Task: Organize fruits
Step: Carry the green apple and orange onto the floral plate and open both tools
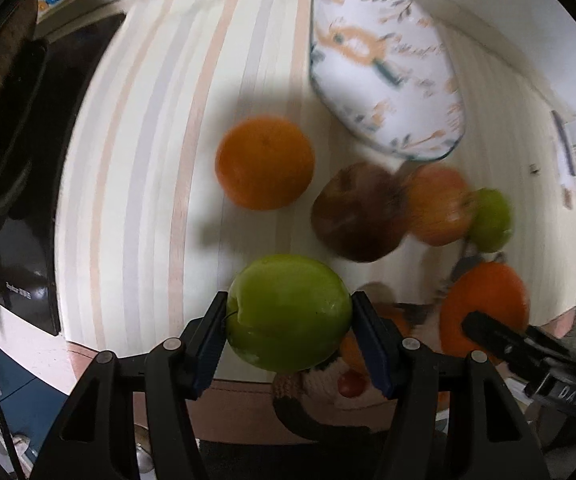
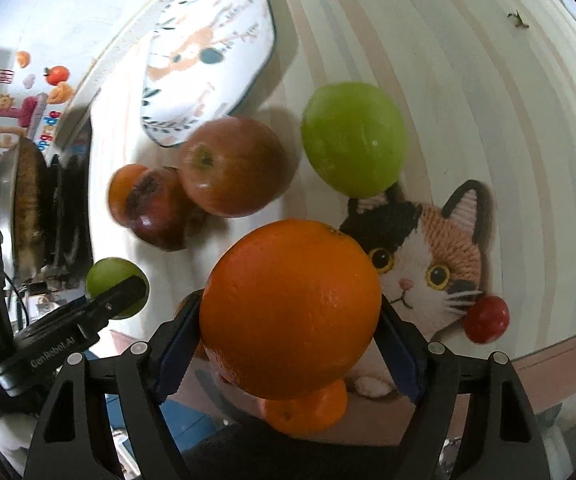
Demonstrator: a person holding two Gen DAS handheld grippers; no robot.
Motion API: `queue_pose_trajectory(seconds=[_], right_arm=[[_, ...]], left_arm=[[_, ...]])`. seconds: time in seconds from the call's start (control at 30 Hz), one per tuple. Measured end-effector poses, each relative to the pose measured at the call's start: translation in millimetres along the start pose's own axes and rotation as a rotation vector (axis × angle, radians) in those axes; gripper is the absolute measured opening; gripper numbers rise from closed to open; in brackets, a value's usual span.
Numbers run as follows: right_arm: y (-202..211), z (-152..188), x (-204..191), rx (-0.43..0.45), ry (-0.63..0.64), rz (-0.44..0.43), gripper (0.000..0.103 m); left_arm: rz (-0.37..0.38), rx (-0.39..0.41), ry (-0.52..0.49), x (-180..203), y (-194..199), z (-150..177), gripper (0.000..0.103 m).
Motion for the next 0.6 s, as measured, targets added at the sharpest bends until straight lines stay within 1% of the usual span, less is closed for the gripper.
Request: queue_pose_trajectory(seconds=[0.1,0.17,0.23,0.27,0.33,0.43,0.47,0.5,0.6], right_arm=[[24.0,-5.1,-18.6,0.028,0.029,-0.045,0.084],[41.9,-18.3,-32.6,0.056,0.049,-0.076,0.084],[57.5,-43.5,-46.7,0.095,0.075,-0.104,0.084],[61.7,-58.2,-52.2,0.112,0.087,-0.107,0.084],[66.6,-94.3,-62.6,0.149,0.127,-0.094,0.084],[60.8,-147.5,-73.6,0.168,0.2,-0.04,0.084],[55.8,-166.9,-75.6,0.159,0.221,-0.02,0.084],[49.3,-182.1,-78.4,0.146,0.243,-0.003,0.084],[25.7,-225.4,-82.8,0.09,0.3,0.069,0.084]], left_arm=[[0.047,0.052,-0.003,2.6,36.9,-16.1,0.058],[0.08,0.084,-0.005,1.8,53.1,-29.2,0.058],[0.112,0.121,-0.008,5.0,73.6,-61.6,0.058],[0.121,0.135,-0.01,12.4,75.5,-72.0,0.058],[0.128,0.163,-0.013,18.4,79.5,-110.0,0.058],[0.113,0.172,-0.016,23.4,70.6,-171.7,0.058],[0.11,0.169,-0.021,24.7,65.1,-184.1,0.058],[0.102,0.155,-0.029,26.6,55.0,-206.1,0.058],[0.109,0.099,-0.026,33.4,26.2,-244.7,0.058]])
Point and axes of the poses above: each gripper's, at about its wrist camera, not at the fingertips, and y roughly against the way its jaws point, x to its right, z to its underside, the point moved 6 cm from there along -y, roughly the way its jaws point, and after that the axes turned 12 degrees about -z, right-handed, at the moved point
